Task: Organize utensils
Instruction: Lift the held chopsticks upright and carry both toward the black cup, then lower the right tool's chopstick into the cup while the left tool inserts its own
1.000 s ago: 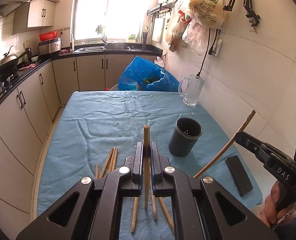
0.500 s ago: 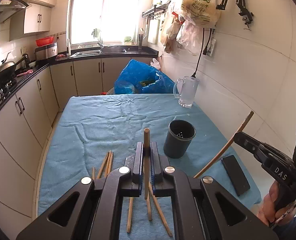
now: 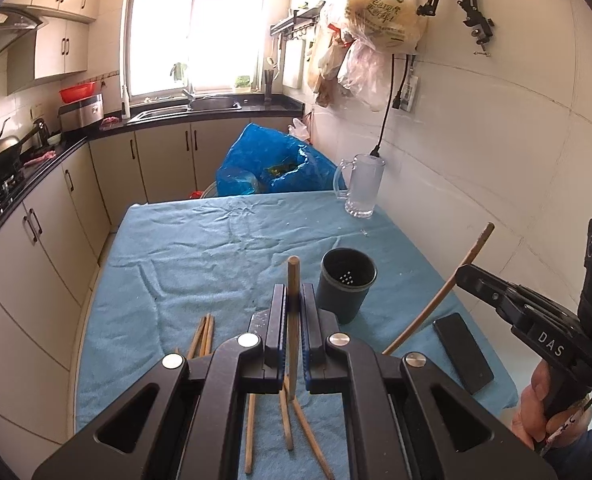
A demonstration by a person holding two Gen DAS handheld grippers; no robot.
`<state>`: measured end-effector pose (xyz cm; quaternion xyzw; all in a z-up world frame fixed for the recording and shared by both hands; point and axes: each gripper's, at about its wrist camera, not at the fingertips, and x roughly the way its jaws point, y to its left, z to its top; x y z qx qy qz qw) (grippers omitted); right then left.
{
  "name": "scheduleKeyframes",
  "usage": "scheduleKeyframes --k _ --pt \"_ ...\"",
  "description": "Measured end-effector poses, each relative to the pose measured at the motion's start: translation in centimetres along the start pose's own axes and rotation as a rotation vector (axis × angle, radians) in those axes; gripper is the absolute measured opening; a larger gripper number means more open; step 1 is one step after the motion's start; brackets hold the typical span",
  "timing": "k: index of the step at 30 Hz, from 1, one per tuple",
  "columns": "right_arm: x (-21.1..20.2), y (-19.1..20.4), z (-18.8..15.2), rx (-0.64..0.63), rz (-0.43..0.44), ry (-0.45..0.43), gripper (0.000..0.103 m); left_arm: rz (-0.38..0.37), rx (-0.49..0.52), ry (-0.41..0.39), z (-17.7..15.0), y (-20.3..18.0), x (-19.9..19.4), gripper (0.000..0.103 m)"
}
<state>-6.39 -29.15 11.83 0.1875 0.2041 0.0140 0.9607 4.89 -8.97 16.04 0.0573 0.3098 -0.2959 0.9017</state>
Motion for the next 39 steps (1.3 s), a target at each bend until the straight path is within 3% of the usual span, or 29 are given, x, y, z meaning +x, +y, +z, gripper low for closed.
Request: scheduleKeyframes --k 15,24,33,39 --pt "-1.1 -1.3 3.3 0.019 -0.025 -0.065 0.008 -0.041 0.026 -0.040 4.5 -2.1 0.3 0.006" --pt "-1.9 -1.6 7.1 0.007 -0.047 -0.138 0.008 -0.072 0.031 -0.087 8.1 -3.3 0.4 0.006" --pt "-0.9 -2.9 10.4 0.035 -0.083 -0.166 0.008 -0.106 0.020 -0.113 12.0 -4.5 2.0 0.006" --pt "1.1 -3.9 11.5 0.052 -0.105 -0.159 0.008 -0.126 0.016 -0.109 12.9 -4.9 4.2 0.006"
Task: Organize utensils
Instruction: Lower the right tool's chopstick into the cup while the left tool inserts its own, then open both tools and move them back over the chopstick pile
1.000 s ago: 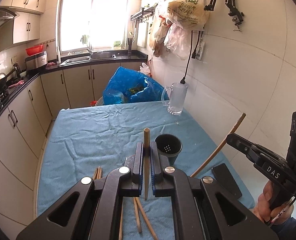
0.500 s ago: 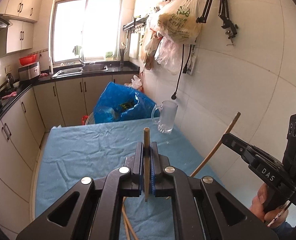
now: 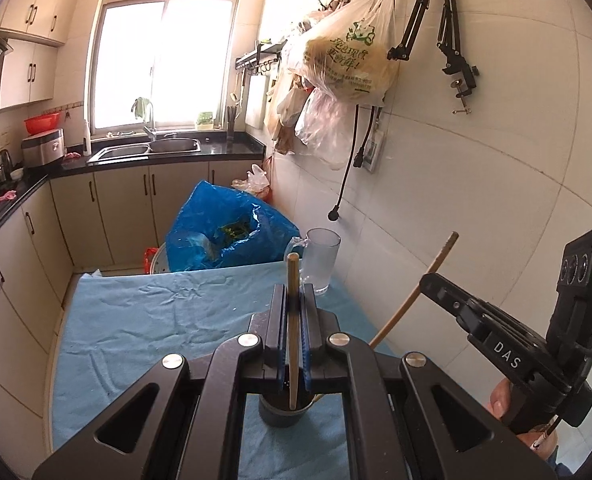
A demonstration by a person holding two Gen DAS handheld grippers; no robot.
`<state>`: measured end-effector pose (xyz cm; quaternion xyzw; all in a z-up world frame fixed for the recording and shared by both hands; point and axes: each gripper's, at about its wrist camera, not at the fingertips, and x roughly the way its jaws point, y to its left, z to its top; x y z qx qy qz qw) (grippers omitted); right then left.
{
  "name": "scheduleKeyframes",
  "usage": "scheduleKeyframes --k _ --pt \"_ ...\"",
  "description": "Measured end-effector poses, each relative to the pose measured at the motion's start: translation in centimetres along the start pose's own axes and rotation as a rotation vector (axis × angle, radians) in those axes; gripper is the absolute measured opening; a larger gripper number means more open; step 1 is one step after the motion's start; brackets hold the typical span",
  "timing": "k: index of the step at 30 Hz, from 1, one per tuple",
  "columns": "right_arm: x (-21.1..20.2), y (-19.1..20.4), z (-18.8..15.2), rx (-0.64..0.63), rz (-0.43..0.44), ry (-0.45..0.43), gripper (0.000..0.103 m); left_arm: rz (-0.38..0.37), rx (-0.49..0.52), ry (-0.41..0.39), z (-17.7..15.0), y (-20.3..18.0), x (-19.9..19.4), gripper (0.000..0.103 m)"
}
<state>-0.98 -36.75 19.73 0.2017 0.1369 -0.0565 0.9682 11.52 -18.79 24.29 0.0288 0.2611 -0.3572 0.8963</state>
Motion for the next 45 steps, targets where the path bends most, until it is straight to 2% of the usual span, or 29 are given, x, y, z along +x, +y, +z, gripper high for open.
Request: scheduleKeyframes --k 5,12,26,31,33,35,38,45 --pt "2.6 -0.6 -0.7 0.005 -0.024 0.041 0.008 -0.003 -0.021 0.042 -0.8 0.7 3.3 0.006" --pt "6.5 -1.7 -2.9 0.005 -0.049 0.142 0.008 -0.017 -0.072 0.130 -3.1 2.4 7.7 0.006" --pt "11.2 -4.0 -5.8 0.059 -0.060 0.292 0.008 0.006 -0.122 0.213 -4.7 4.8 11.1 0.006" --pt "10.5 -4.0 -5.3 0.048 -0.064 0.270 0.010 0.008 -0.142 0.209 -4.6 5.3 11.2 0.007" --pt "9.7 -3.8 -4.9 0.047 -0.068 0.249 0.010 0.010 -0.151 0.204 -4.4 5.4 10.8 0.016" --pt "8.7 -3.7 -4.5 0.044 -0.069 0.227 0.011 0.014 -0.154 0.179 -4.2 5.4 10.0 0.033" --pt "7.4 -3.4 -4.2 0.047 -0.070 0.202 0.017 0.018 -0.145 0.156 -4.0 5.3 9.0 0.033" --pt "3.9 -2.9 -4.1 0.063 -0.055 0.153 0.017 0.027 -0.150 0.122 -4.3 5.4 6.0 0.036"
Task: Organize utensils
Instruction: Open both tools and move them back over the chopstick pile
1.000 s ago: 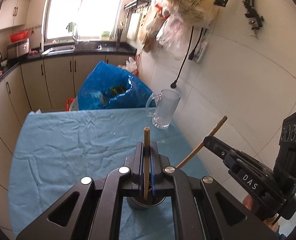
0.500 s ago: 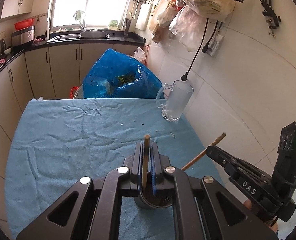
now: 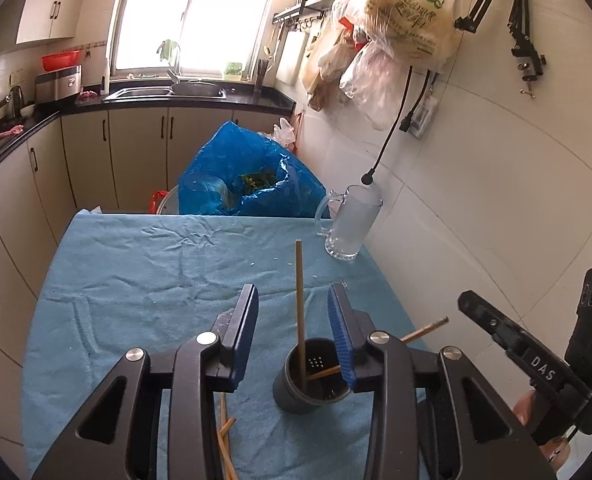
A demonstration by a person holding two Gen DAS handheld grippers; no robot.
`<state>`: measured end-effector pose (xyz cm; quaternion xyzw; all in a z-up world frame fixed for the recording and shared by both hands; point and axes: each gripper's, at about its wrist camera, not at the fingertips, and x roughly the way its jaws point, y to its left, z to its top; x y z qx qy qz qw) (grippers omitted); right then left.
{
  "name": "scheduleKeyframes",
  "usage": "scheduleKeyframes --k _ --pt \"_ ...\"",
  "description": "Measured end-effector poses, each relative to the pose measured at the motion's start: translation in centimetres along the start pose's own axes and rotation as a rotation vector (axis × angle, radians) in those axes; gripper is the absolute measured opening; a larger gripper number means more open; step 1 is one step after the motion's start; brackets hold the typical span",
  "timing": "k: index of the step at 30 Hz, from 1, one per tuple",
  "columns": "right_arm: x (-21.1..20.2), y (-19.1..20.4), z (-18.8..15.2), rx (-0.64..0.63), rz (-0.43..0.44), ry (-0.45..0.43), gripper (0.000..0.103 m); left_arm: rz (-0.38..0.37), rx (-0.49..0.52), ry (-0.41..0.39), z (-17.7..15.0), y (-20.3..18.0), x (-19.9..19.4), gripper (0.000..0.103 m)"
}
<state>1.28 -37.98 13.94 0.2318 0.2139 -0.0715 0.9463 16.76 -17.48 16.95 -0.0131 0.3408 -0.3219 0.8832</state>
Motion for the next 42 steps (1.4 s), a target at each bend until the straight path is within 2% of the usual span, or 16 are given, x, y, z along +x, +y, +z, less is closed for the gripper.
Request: scheduleKeyframes --k 5,10,13,18,21,25,33,38,42 --pt "-3.4 1.1 -1.3 -0.035 0.024 -0.042 0.019 0.012 -0.015 -0.032 -1.9 1.1 -2.9 0.039" --pt "-5.0 2.8 -3.9 -0.095 0.070 -0.021 0.029 0.043 -0.040 -0.029 -4.9 3.4 -5.3 0.039" --pt "-4.2 4.0 -6.3 -0.128 0.097 0.047 0.030 0.061 -0.071 -0.010 -7.2 5.4 -6.3 0.039" --pt "-0.2 5.7 -11.3 -0.168 0.126 0.229 0.030 0.108 -0.124 0.054 -11.6 9.0 -6.8 0.040" --pt "2.1 6.1 -14.0 -0.169 0.110 0.330 0.030 0.126 -0.175 0.115 -14.6 11.4 -6.3 0.040" --pt "4.7 6.5 -16.5 -0.140 0.145 0.465 0.030 0.152 -0.229 0.184 -17.2 14.0 -5.1 0.040" --pt "6.2 7.5 -16.8 -0.130 0.186 0.527 0.030 0.161 -0.267 0.244 -19.1 16.0 -3.4 0.040" --pt "9.5 8.8 -15.7 -0.074 0.244 0.604 0.030 0.162 -0.294 0.249 -19.5 17.0 -3.1 0.040" --pt "12.6 10.0 -14.9 -0.045 0.247 0.636 0.030 0.162 -0.307 0.240 -19.7 17.5 -3.8 0.040"
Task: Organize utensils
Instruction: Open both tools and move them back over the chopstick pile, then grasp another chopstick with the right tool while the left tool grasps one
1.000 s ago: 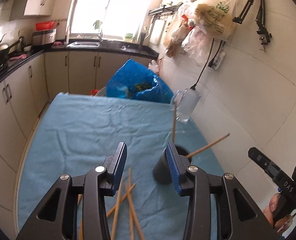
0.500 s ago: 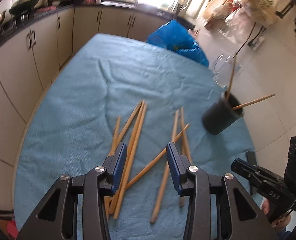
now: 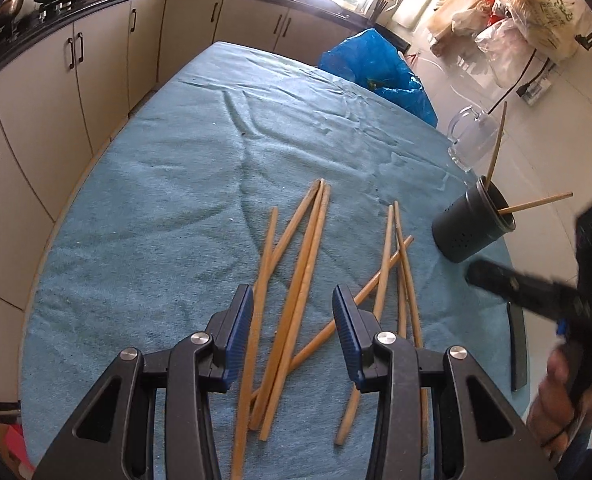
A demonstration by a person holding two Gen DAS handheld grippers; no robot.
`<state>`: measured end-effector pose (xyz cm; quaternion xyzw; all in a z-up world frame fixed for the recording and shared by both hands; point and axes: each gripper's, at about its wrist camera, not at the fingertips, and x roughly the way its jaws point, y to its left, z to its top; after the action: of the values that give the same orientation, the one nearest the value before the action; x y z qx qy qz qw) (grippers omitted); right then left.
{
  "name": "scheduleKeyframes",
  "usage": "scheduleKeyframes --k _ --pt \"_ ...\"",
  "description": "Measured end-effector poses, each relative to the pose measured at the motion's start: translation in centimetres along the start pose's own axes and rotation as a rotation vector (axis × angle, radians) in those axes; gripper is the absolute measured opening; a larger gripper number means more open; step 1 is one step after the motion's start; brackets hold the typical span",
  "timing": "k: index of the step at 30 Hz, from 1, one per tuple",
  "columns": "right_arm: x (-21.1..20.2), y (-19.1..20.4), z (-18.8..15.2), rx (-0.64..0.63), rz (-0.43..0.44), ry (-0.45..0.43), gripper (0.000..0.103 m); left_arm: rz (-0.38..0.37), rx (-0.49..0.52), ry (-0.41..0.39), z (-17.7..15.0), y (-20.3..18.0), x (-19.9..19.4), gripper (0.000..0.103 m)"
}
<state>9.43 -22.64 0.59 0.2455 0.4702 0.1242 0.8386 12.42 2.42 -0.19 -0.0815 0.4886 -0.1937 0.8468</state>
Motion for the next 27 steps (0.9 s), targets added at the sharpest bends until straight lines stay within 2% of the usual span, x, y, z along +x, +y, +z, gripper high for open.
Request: scheduleKeyframes --k 3,10,14,17,22,25,26,27 --pt "1.8 -0.3 1.4 0.048 0.003 0.032 0.030 -0.001 -0.007 -0.002 0.0 0.4 -0.3 0.040" --pt "5.2 -0.9 3.6 0.087 -0.063 0.082 0.030 0.006 0.003 -0.005 0.6 0.5 -0.3 0.040" --pt "6.7 -0.9 4.0 0.098 -0.084 0.122 0.030 0.010 0.000 -0.002 0.7 0.9 -0.1 0.040" --pt "7.8 -0.9 4.1 0.093 -0.150 0.150 0.030 0.015 -0.010 0.001 0.9 1.6 0.1 0.040" --pt "9.5 -1.1 4.6 0.092 -0.183 0.183 0.029 0.026 -0.018 0.009 1.4 2.5 0.4 0.040" --pt "10.2 -0.5 4.9 0.059 -0.198 0.182 0.021 0.036 -0.017 0.016 1.9 2.7 0.8 0.040" --pt "10.5 -0.4 4.9 0.054 -0.195 0.188 0.012 0.036 -0.017 0.019 2.0 2.8 0.9 0.040" --pt "10.8 -0.3 4.9 0.049 -0.194 0.193 0.011 0.035 -0.018 0.024 2.2 2.9 1.1 0.040"
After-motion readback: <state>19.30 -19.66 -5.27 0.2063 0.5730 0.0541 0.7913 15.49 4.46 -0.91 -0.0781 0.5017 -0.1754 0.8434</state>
